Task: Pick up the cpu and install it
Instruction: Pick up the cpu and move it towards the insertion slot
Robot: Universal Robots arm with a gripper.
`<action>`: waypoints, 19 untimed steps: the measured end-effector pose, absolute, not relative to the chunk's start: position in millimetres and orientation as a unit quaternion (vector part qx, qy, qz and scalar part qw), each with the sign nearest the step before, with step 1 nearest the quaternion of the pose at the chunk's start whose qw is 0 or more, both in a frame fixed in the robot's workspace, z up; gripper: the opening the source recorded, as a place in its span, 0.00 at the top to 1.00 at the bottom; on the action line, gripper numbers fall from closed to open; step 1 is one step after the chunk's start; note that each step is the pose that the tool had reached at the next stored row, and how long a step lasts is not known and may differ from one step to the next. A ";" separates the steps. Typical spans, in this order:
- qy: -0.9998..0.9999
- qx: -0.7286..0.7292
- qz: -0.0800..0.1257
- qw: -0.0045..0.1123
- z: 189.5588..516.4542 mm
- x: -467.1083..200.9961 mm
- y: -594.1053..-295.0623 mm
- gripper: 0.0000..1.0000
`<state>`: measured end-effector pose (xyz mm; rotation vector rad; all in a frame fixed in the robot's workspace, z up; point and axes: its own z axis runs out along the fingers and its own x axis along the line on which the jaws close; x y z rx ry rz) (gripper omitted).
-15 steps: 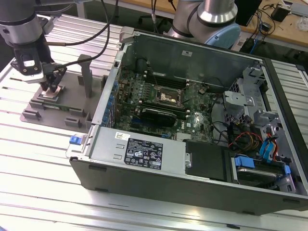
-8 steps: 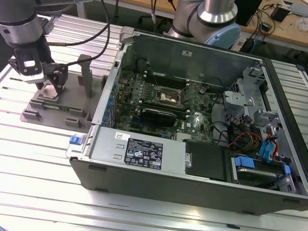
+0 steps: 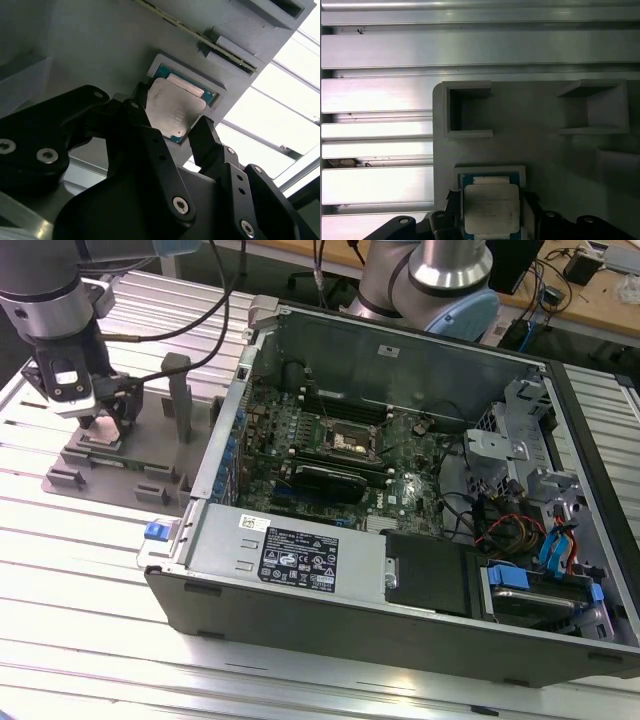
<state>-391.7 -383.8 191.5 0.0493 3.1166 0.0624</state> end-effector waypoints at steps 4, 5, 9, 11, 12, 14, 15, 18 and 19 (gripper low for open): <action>1.000 0.016 0.020 0.012 189.0 -391.8 -383.7 0.40; 1.000 0.016 0.020 0.012 189.0 -391.9 -383.7 0.40; 1.000 0.016 0.020 0.012 188.9 -391.9 -383.8 0.40; 1.000 0.016 0.020 0.012 188.8 -391.9 -383.7 0.40; 1.000 0.016 0.020 0.012 188.8 -391.9 -383.8 0.40; 1.000 0.016 0.020 0.012 188.7 -391.9 -383.8 0.40; 1.000 0.016 0.020 0.012 188.7 -391.9 -383.8 0.40; 1.000 0.016 0.020 0.012 188.6 -391.9 -383.8 0.45; 1.000 0.016 0.020 0.012 188.5 -391.9 -383.7 0.45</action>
